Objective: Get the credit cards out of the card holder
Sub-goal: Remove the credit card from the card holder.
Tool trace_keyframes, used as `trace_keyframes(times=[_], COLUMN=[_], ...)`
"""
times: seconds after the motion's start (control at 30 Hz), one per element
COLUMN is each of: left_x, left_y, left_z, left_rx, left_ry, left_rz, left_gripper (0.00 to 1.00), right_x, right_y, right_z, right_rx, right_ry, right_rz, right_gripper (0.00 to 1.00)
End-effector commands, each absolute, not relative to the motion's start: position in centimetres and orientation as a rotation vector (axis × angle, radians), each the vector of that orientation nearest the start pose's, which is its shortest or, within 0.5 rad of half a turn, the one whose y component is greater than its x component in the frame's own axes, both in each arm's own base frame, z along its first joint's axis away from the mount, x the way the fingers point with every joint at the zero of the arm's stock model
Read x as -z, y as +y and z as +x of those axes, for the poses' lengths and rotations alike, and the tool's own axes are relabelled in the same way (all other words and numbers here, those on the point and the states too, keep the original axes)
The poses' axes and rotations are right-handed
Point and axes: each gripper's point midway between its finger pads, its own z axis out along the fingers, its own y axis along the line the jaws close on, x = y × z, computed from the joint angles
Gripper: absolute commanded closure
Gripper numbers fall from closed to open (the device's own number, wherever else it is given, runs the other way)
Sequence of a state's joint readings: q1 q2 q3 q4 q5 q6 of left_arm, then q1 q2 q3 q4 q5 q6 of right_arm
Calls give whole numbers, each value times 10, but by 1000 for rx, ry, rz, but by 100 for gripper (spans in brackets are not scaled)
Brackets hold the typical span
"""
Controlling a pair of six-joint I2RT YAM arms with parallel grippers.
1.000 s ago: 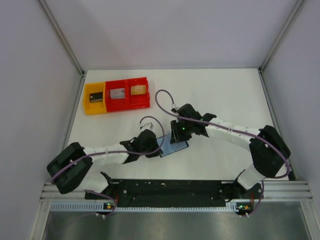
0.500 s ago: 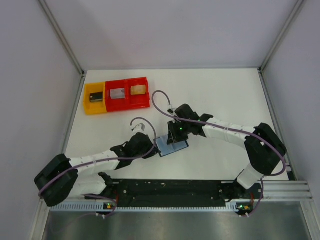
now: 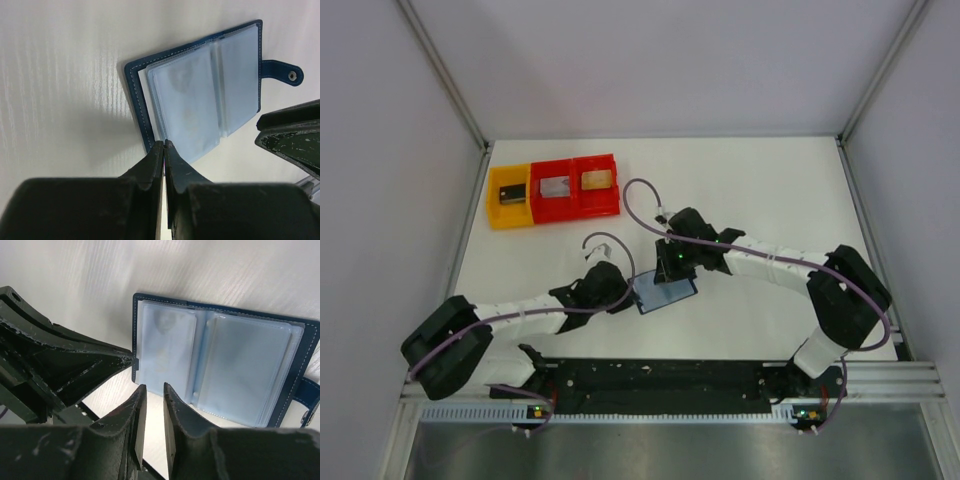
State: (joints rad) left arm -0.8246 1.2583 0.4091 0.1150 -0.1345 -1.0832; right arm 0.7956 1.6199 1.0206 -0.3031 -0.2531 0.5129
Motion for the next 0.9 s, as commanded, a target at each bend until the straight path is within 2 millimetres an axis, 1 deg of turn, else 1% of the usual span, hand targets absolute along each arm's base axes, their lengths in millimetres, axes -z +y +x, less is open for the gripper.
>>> trace_keyframes(times=[0.0,0.1,0.13,0.17,0.27,0.3,0.37,0.43,0.5,0.57,0.67,0.87], left_x=[-58,-62,-61,-59,-51,-46,-39,-33,-29,-24,-19,-15], left_y=[-261,-250,-245,-240,-232,-230,-229,-230,-230,-231,-231,-230], left_z=[223,226,227,226,225,224,221,218,216,213,211,207], left_rx=[841,784,759,729,667,650,639,636,629,625,623,625], left_ry=[2360,2331,2325,2330,2358,2374,2398,2422,2441,2462,2482,2501], left_rz=[-341,-350,-350,-351,-353,-355,-365,-365,-369,-368,-367,-374], left_gripper=[93,92,92,92,93,93,93,93,93,95,96,98], right_x=[-75,-70,-68,-67,-65,-63,-64,-62,-57,-50,-43,-28], right_y=[323,320,322,323,327,329,336,341,342,342,345,336], right_z=[228,230,230,231,232,231,230,227,226,227,223,221], right_rx=[-794,-760,-749,-733,-663,-638,-610,-580,-535,-496,-489,-395], right_ry=[2549,2503,2486,2466,2420,2407,2371,2339,2323,2322,2318,2334], right_rz=[-550,-614,-644,-667,-742,-772,-825,-869,-904,-918,-946,-956], right_gripper=[74,56,52,50,48,46,45,41,41,41,41,45])
